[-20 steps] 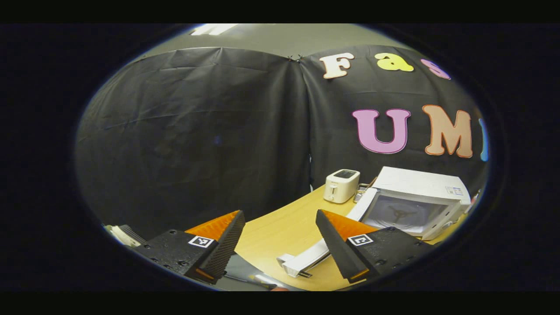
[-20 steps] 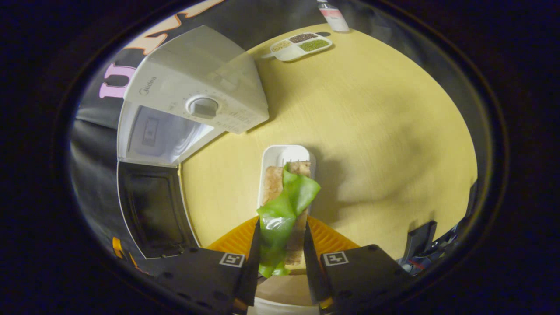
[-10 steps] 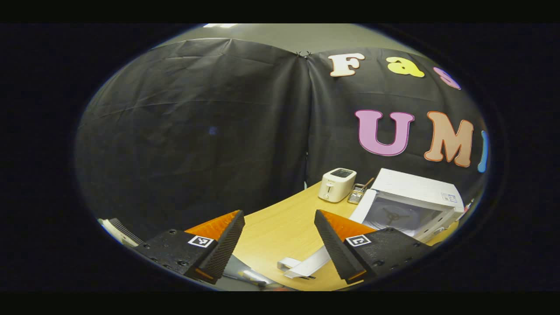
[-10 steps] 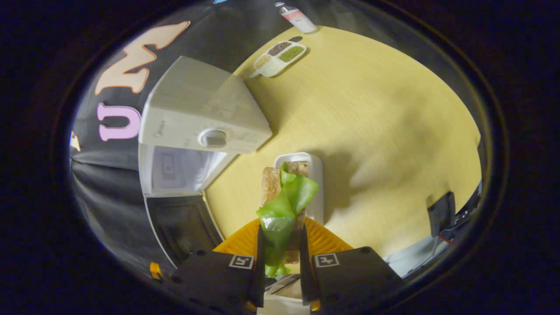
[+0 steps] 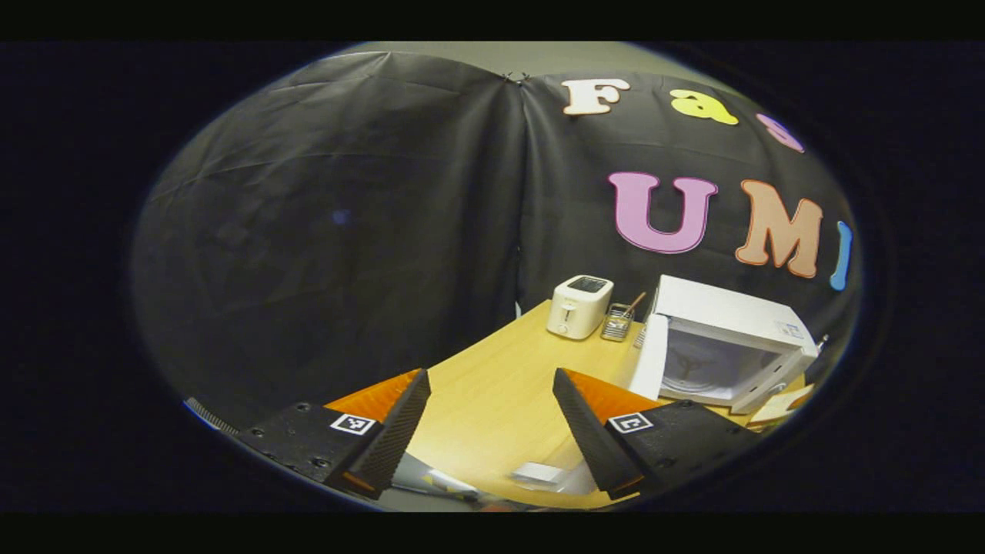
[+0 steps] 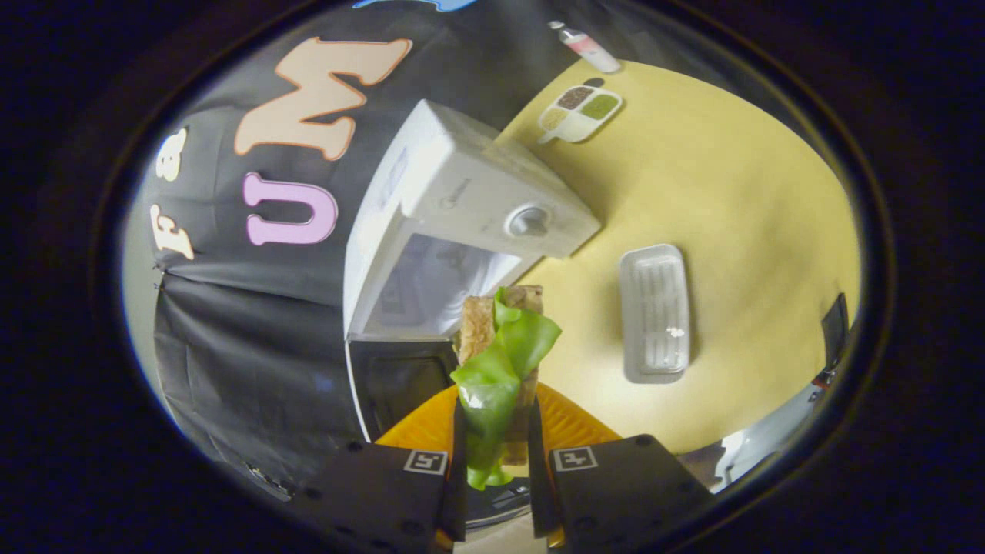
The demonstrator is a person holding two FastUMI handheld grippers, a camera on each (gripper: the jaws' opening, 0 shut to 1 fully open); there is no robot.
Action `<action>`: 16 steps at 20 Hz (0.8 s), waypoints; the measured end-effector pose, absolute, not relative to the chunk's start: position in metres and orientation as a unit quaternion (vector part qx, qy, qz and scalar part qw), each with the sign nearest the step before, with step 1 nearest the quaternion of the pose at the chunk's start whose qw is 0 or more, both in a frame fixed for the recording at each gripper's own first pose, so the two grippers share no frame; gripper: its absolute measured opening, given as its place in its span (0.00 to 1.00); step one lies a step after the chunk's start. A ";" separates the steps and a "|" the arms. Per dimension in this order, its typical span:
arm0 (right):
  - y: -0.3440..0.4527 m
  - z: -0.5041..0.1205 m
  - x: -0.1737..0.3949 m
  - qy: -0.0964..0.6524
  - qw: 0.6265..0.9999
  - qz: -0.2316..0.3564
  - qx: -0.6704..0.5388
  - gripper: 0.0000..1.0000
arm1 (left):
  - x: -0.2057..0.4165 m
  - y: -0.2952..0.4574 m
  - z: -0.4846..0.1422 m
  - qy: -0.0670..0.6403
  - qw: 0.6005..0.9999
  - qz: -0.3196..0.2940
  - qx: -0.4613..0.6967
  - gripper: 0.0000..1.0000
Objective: Open the microwave oven with the left hand, put the food in, and close the microwave oven.
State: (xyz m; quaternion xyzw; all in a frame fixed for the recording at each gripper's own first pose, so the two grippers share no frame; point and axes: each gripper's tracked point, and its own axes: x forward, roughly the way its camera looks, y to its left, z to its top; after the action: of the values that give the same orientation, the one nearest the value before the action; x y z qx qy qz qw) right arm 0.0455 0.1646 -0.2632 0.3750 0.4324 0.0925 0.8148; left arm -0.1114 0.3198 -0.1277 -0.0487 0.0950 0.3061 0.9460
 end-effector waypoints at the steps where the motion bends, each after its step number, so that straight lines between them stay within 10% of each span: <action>1: 0.178 -0.263 0.046 0.428 0.817 0.104 0.372 0.35 | -0.111 0.322 -0.131 0.099 0.947 0.302 -0.047 0.94; 16: 0.303 -0.299 0.150 0.322 0.858 0.116 0.382 0.35 | -0.109 0.349 -0.184 0.158 0.943 0.272 -0.110 0.96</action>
State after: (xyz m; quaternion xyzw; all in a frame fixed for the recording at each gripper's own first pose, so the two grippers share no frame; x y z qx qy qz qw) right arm 0.1497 0.3035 -0.2989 0.3820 0.3223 0.1156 0.8584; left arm -0.1086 0.3494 -0.1845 -0.1103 0.1578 0.2723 0.9427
